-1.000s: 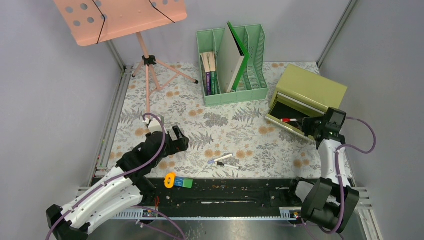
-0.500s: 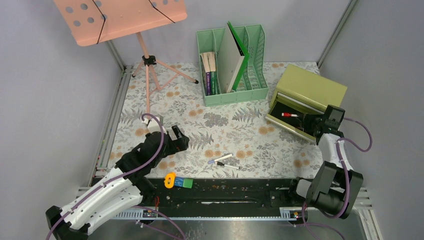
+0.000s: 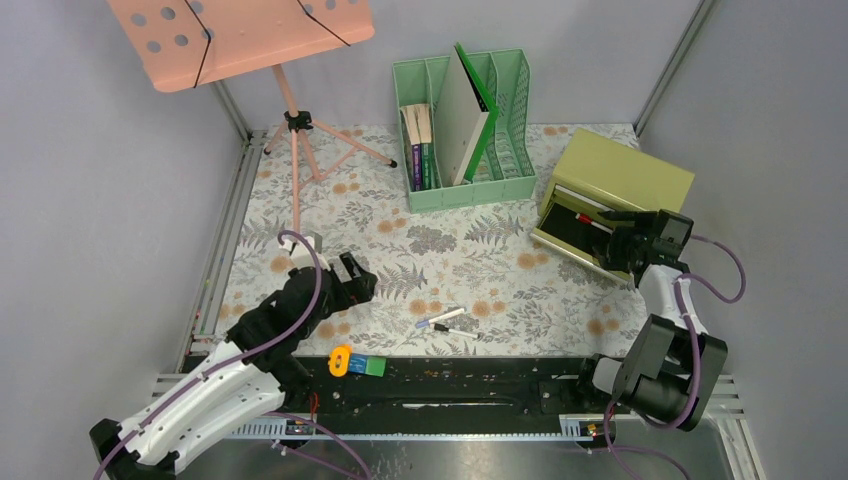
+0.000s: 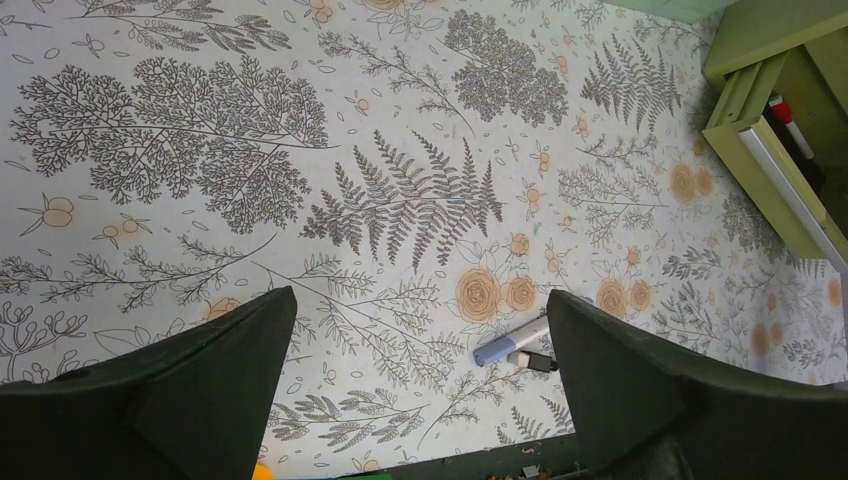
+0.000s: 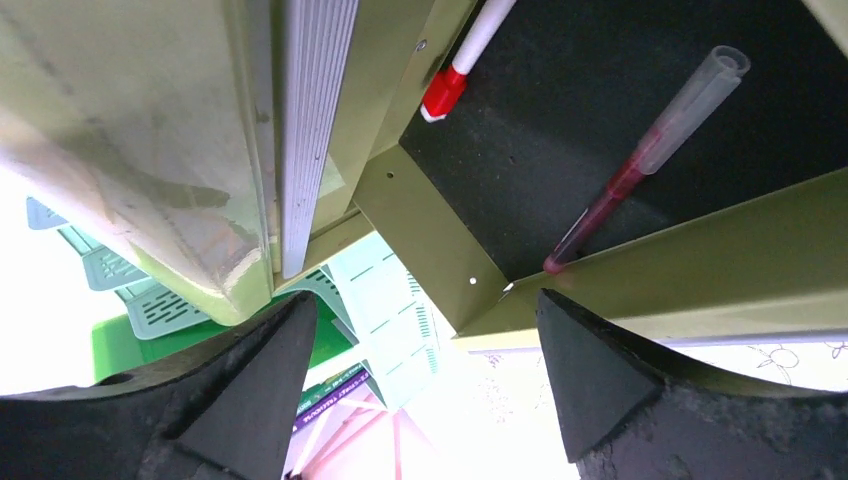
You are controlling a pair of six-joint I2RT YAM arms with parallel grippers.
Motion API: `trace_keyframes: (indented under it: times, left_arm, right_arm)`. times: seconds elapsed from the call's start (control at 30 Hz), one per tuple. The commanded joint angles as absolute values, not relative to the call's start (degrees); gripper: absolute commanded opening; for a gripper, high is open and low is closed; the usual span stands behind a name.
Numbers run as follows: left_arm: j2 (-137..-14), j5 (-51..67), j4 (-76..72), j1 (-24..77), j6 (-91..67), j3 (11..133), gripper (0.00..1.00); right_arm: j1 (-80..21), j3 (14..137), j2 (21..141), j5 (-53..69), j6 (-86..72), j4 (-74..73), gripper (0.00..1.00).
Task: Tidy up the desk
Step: Place the stationery in the drawer, then pick up the stationery from the corner of the board.
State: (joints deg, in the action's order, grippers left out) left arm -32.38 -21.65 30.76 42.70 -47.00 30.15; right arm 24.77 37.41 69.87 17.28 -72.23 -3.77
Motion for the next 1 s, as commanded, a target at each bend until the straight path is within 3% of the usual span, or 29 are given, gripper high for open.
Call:
trace_keyframes:
  times: [0.0, 0.4, 0.97]
  left_arm:
    - [-31.36, -21.74, 28.29, 42.46, -46.74, 30.07, 0.99]
    - [-32.22, -21.63, 28.21, 42.49, -47.71, 29.53, 0.99]
    - [-38.50, -14.31, 21.94, 42.44, -49.37, 27.20, 0.99]
  right_arm:
    - [25.38, 40.35, 71.75, 22.97, -70.51, -0.62, 0.90]
    - [25.49, 41.40, 70.70, 30.65, -60.07, -4.84, 0.99]
    - [21.00, 36.42, 60.53, 35.37, -42.36, -19.64, 1.00]
